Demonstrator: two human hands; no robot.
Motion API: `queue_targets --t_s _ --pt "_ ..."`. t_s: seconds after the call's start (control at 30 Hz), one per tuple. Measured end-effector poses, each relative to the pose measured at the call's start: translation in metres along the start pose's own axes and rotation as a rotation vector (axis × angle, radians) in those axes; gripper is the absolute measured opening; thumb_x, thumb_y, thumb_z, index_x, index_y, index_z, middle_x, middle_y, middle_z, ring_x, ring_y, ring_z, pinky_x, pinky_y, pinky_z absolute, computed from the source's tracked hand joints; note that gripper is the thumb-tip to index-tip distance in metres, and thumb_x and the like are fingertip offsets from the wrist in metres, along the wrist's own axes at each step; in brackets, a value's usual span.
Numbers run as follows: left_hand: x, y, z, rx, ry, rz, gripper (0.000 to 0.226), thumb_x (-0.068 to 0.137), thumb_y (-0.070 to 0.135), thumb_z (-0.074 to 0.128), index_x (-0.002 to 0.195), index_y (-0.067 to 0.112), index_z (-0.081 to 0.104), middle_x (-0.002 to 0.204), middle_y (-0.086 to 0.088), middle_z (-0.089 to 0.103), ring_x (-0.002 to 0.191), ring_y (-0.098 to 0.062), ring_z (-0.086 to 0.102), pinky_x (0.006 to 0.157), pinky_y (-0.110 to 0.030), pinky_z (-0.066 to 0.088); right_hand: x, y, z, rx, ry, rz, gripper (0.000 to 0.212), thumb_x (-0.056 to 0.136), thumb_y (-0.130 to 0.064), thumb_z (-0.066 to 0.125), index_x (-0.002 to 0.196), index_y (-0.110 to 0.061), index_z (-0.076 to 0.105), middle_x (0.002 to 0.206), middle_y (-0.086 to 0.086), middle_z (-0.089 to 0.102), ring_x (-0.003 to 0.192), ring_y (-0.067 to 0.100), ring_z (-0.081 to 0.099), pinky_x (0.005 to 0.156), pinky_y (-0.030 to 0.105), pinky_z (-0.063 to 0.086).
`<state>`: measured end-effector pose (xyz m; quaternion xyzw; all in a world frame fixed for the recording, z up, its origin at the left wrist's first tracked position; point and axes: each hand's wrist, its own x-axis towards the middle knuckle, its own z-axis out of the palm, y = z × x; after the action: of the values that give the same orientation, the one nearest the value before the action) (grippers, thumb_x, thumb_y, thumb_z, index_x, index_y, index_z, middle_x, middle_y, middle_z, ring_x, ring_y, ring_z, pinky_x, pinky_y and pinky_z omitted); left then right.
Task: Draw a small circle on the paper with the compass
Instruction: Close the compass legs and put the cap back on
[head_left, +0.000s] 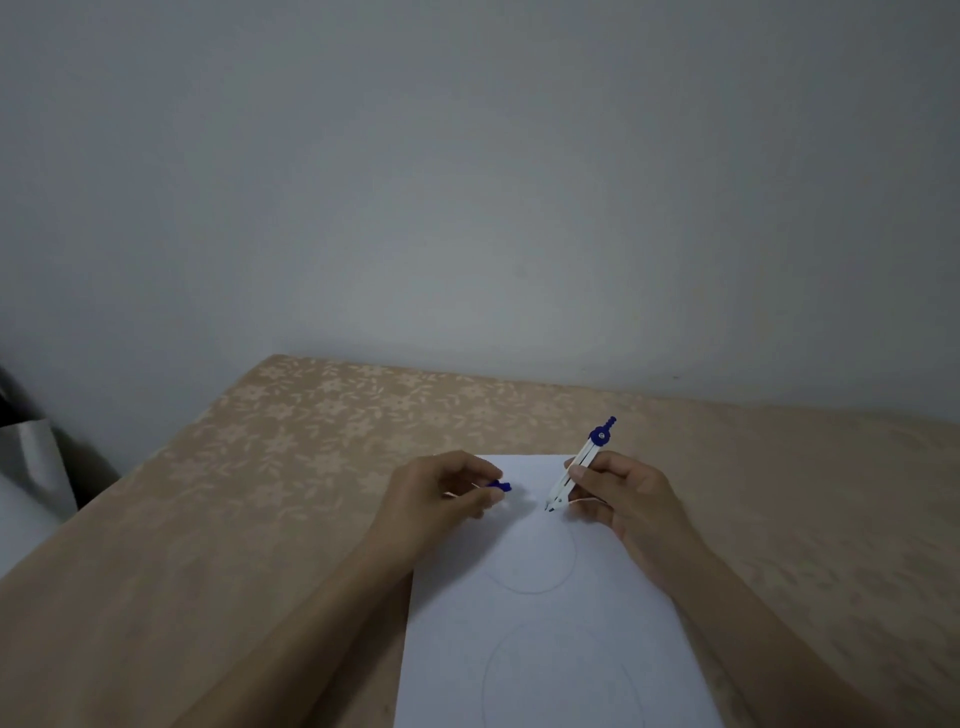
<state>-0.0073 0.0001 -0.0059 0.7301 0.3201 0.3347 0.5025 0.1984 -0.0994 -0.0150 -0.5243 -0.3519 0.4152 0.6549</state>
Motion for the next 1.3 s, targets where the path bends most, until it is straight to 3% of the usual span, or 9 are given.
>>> queue_targets --t_s 0.13,0.37,0.53,1.3 --pt "-0.004 0.001 0.016 -0.168 -0.036 -0.083 0.006 0.082 0.006 0.070 0.080 0.009 0.076 0.078 -0.008 0.076 0.068 -0.018 0.071 0.065 -0.024 0.057 -0.002 -0.002 0.001 0.000 0.008 0.002 0.006 0.084 -0.003 0.067 0.084 -0.001 0.072 0.075 0.012 0.073 0.062 0.020 0.065 0.060 0.027 0.057" --pt "-0.008 0.004 0.026 -0.421 -0.023 -0.187 0.016 0.088 0.001 0.061 0.078 -0.006 0.072 0.066 -0.010 0.072 0.058 -0.019 0.067 0.058 -0.019 0.055 -0.004 -0.007 0.008 0.052 0.045 -0.003 0.005 0.084 -0.001 0.066 0.083 -0.001 0.071 0.072 0.009 0.075 0.062 0.016 0.068 0.056 0.024 0.056" --pt "-0.006 0.002 0.024 -0.527 -0.044 -0.235 0.014 0.087 0.000 0.062 0.080 -0.001 0.074 0.069 -0.014 0.073 0.062 -0.022 0.068 0.058 -0.022 0.056 -0.005 -0.006 0.019 0.069 0.052 -0.002 0.003 0.083 0.002 0.067 0.085 0.003 0.069 0.075 0.015 0.075 0.064 0.020 0.070 0.057 0.023 0.056" --pt "-0.004 -0.002 0.021 -0.548 -0.070 -0.242 0.008 0.085 0.002 0.065 0.084 0.000 0.073 0.077 -0.017 0.076 0.068 -0.024 0.072 0.062 -0.023 0.058 -0.005 0.006 0.020 0.119 0.090 0.018 0.004 0.080 -0.002 0.071 0.081 0.002 0.069 0.072 0.013 0.075 0.068 0.020 0.072 0.063 0.022 0.057"
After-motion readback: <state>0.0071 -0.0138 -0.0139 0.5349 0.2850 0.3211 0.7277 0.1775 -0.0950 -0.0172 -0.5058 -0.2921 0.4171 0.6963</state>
